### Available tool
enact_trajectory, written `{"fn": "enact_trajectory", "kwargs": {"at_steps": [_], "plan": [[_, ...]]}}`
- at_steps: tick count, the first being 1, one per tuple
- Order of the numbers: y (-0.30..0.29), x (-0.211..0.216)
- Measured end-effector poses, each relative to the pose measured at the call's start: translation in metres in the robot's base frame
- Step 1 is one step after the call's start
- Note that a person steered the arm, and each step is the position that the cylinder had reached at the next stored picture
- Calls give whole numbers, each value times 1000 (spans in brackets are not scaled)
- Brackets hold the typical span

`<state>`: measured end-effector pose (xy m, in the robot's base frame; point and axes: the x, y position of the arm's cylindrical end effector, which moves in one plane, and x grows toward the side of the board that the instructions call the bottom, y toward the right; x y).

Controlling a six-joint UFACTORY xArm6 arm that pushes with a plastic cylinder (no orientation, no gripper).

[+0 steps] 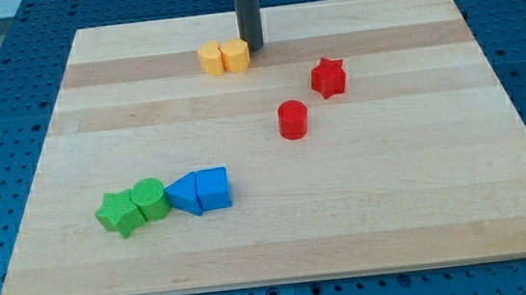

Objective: Place red blocks at the center of the board

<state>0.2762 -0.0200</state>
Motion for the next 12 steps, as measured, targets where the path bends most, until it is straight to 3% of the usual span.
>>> {"fn": "enact_trajectory", "kwargs": {"at_steps": [1,3,4,6,7,9,11,12], "plan": [[-3,2],[47,19],[81,51],[90,130],[103,127],[209,84],[317,80],[296,102]]}}
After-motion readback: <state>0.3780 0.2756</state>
